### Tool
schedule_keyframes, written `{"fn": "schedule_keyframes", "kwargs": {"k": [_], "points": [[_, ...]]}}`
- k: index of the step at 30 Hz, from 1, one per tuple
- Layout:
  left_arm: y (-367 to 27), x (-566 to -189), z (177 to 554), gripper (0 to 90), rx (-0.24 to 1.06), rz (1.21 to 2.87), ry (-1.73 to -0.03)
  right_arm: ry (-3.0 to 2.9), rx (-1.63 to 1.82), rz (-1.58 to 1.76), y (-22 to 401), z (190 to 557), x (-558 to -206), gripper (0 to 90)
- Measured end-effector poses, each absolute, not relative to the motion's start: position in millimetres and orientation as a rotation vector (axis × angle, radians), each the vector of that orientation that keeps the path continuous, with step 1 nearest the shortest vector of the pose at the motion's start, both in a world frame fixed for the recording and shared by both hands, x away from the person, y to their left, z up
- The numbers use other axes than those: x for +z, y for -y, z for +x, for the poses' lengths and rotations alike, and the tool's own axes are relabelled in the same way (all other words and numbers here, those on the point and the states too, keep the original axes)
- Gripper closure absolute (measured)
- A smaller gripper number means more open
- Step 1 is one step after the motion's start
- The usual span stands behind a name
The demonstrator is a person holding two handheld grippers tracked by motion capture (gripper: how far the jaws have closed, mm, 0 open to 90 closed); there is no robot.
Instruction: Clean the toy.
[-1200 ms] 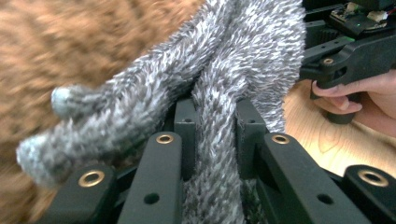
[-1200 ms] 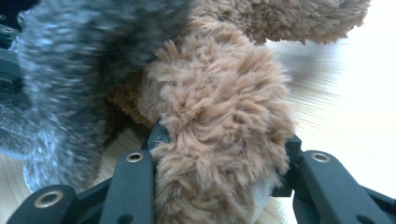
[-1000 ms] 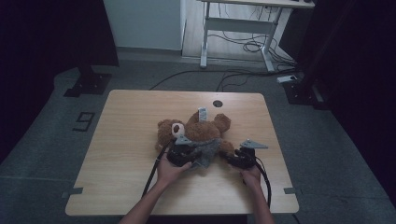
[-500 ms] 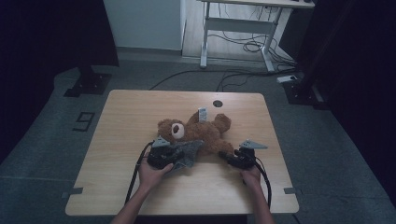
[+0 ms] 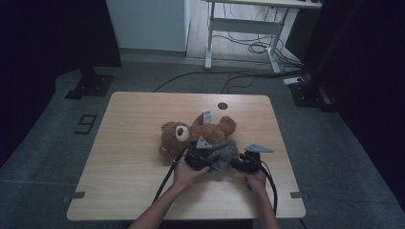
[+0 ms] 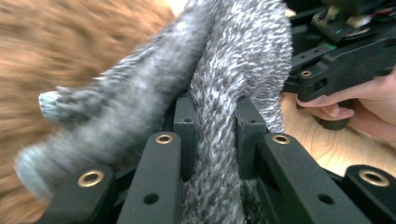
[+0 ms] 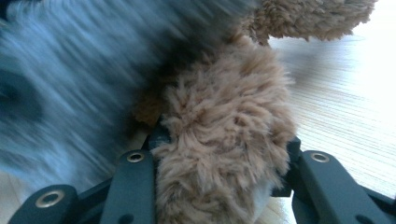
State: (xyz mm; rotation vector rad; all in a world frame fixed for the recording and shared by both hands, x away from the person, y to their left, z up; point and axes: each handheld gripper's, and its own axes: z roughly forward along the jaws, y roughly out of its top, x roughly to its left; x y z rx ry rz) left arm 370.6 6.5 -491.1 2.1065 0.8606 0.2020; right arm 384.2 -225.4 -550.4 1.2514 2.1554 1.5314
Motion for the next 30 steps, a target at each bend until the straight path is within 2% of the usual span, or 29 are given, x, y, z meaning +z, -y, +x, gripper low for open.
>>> {"fn": "schedule_keyframes", "kwargs": {"k": [7,22,27,30], "points": [[-24,-499,372,75.0,0.177,2.087,-0.901,-2.168,1.534,1.241,226,385,-551,57.2],[-114,-498,357,75.0,0.226,1.972,-1.042,-2.176,1.543,1.235,228,386,-551,57.1],[-123,-489,353,74.9,0.243,1.94,-1.01,-2.171,1.548,1.24,228,386,-552,57.1],[-116,-470,360,74.8,0.279,1.953,-0.958,-2.17,1.551,1.247,228,386,-552,57.1]]}}
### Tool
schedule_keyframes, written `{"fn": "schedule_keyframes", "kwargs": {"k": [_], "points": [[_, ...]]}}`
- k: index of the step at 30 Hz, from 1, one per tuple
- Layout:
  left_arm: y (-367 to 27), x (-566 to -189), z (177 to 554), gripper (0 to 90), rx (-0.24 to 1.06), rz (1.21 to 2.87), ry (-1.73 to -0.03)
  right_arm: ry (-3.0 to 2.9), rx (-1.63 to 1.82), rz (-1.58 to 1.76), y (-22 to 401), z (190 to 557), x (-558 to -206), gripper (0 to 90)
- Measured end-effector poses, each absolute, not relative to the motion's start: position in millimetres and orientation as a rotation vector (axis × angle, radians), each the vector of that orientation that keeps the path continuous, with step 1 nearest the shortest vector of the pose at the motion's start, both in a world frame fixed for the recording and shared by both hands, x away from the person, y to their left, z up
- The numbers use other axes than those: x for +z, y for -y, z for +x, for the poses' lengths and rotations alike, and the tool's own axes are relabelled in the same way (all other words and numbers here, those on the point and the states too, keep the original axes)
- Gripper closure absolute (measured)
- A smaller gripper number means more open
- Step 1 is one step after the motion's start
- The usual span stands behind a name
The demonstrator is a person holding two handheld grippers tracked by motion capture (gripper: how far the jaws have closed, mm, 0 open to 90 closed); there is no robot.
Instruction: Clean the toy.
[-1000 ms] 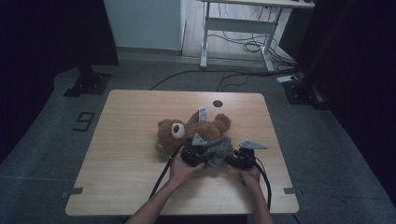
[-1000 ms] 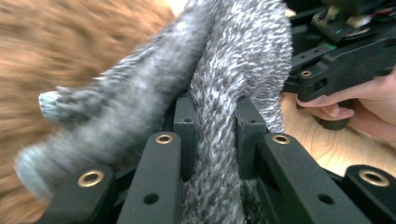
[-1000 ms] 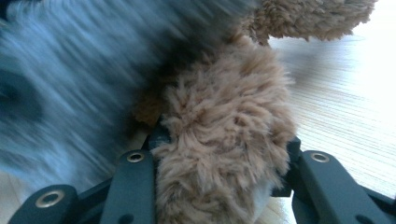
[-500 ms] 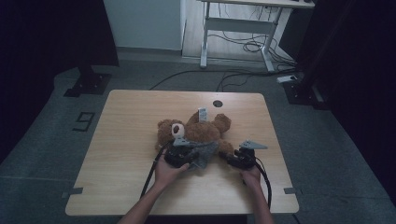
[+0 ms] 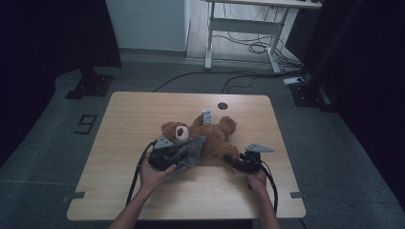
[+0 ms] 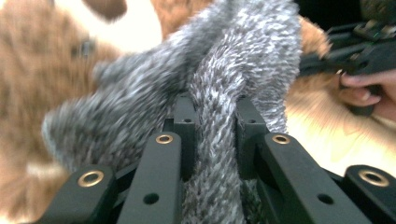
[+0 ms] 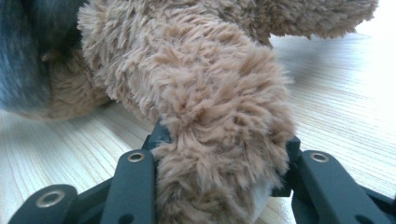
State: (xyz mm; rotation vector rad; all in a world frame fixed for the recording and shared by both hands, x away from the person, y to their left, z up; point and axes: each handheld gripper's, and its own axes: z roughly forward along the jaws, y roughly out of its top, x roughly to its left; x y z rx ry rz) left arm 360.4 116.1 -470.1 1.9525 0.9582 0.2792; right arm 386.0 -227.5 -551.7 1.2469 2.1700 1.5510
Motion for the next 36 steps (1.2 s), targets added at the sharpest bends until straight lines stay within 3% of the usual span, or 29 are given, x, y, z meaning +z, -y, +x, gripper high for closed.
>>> {"fn": "schedule_keyframes", "kwargs": {"k": [8,13,16,23,36], "points": [[-69,-450,390,74.7,0.269,1.995,-0.924,-2.165,1.548,1.248,227,386,-552,57.1],[-33,-451,395,74.6,0.247,2.029,-0.893,-2.169,1.547,1.249,227,386,-552,57.1],[-20,-460,394,74.7,0.299,2.12,-0.872,-2.172,1.543,1.244,227,386,-551,57.1],[-47,-464,392,74.9,0.301,2.067,-0.934,-2.177,1.54,1.242,228,386,-552,57.1],[-135,-466,369,74.8,0.402,1.95,-1.047,-2.185,1.547,1.244,229,386,-552,57.1]]}}
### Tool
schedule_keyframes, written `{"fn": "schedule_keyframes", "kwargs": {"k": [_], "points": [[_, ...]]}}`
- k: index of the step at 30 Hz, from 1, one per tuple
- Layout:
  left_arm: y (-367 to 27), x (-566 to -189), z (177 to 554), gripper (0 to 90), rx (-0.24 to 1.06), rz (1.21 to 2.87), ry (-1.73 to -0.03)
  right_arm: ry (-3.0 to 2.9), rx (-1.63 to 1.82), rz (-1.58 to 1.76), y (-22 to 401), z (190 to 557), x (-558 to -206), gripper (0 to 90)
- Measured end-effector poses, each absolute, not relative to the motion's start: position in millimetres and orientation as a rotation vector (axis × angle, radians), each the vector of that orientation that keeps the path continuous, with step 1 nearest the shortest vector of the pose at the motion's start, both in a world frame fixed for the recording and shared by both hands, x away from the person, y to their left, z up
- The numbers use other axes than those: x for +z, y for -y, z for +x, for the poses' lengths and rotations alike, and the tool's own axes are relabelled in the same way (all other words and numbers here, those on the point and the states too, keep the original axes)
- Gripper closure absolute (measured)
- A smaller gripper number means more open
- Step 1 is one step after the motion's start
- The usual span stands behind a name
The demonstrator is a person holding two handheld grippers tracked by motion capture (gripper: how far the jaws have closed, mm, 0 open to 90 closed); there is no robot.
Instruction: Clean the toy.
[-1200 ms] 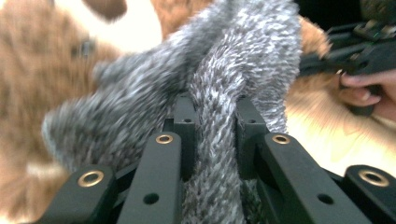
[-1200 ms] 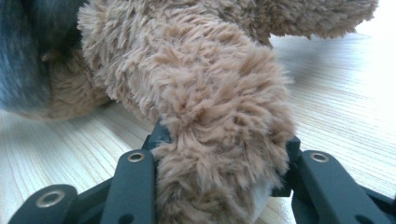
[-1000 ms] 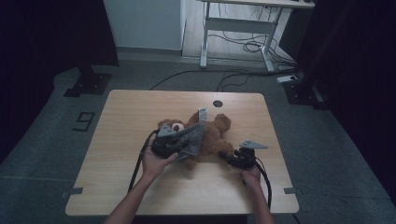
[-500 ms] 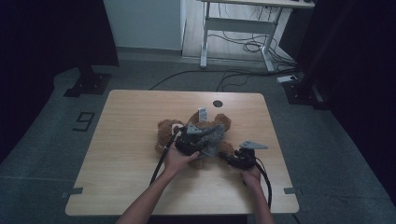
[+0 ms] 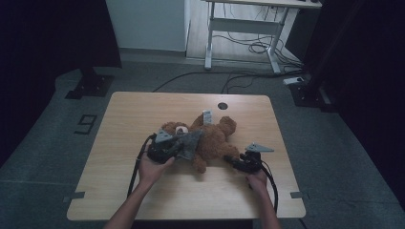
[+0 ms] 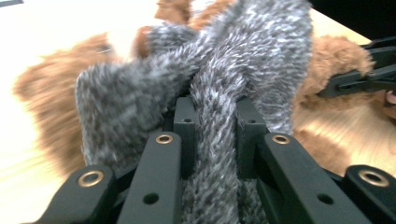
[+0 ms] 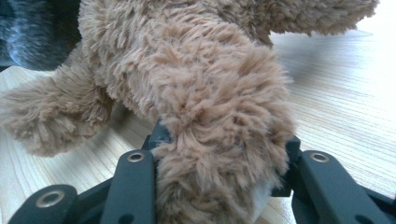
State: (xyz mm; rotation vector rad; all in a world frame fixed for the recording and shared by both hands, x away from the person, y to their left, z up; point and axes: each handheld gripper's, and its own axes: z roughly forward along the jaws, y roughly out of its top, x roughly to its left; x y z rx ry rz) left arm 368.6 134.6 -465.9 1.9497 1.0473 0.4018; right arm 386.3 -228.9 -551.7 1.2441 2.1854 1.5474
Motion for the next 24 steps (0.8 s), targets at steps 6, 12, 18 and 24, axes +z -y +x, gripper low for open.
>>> {"fn": "schedule_keyframes", "kwargs": {"k": [6,12,18,24], "points": [[-169,-478,371,74.9,0.383,1.907,-1.137,-2.186,1.547,1.244,229,386,-552,57.1],[-193,-503,380,75.0,0.348,1.891,-1.253,-2.189,1.549,1.242,228,386,-552,57.1],[-205,-511,383,75.1,0.321,1.872,-1.293,-2.191,1.546,1.244,228,386,-552,57.1],[-200,-482,378,75.2,0.367,1.824,-1.214,-2.183,1.555,1.262,229,387,-552,57.1]]}}
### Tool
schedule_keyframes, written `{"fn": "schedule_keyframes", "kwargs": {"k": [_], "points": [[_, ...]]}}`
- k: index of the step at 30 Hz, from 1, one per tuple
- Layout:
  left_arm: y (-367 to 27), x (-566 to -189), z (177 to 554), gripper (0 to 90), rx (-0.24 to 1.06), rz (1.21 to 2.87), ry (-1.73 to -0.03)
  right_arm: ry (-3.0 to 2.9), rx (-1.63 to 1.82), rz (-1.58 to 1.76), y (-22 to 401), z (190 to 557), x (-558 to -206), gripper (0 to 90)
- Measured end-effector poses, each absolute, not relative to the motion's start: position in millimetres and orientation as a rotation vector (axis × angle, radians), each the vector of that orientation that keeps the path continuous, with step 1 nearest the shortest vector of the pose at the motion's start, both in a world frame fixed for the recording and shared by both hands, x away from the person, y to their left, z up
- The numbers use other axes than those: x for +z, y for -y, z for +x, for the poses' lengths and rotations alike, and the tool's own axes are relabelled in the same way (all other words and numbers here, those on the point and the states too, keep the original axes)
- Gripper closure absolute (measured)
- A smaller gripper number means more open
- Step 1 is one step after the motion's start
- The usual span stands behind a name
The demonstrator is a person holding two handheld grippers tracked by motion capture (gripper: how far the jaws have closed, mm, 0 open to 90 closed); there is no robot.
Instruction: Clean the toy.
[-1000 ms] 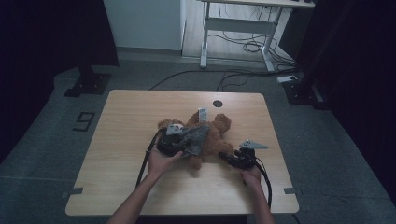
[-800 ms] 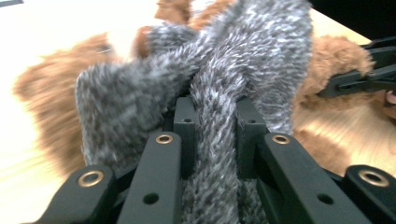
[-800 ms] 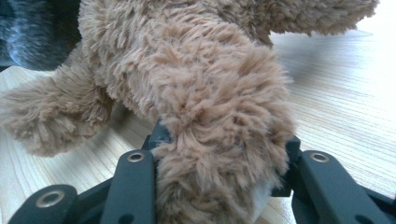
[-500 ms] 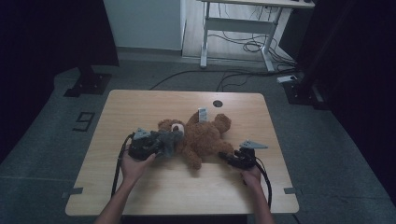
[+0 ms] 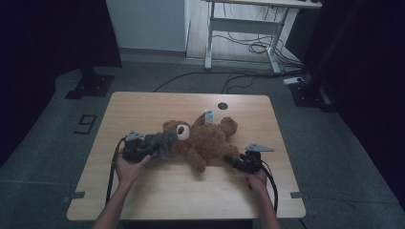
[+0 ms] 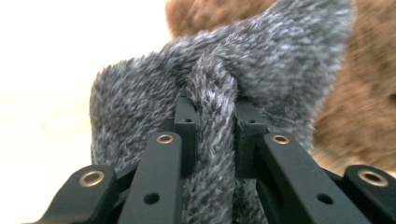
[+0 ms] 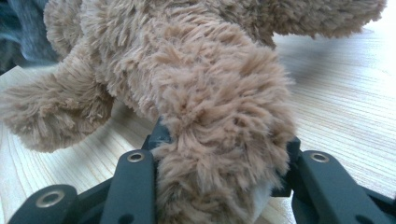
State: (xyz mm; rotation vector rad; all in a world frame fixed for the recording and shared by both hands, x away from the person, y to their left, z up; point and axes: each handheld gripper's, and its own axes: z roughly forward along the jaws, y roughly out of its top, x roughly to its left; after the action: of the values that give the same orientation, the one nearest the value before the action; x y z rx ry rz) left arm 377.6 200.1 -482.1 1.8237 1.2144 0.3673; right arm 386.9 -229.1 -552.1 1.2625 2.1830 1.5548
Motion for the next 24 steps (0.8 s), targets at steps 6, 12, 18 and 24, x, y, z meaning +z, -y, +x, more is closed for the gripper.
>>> {"fn": "schedule_keyframes", "kwargs": {"k": [6,12,18,24], "points": [[-168,-457,374,75.2,0.37,1.841,-1.096,-2.188,1.555,1.267,229,387,-552,57.2],[-115,-447,380,75.1,0.304,1.891,-0.968,-2.193,1.555,1.264,229,387,-552,57.3],[-55,-448,389,75.0,0.24,1.934,-0.897,-2.192,1.558,1.266,229,386,-552,57.3],[-21,-467,393,75.0,0.258,2.046,-0.901,-2.195,1.556,1.263,229,386,-553,57.3]]}}
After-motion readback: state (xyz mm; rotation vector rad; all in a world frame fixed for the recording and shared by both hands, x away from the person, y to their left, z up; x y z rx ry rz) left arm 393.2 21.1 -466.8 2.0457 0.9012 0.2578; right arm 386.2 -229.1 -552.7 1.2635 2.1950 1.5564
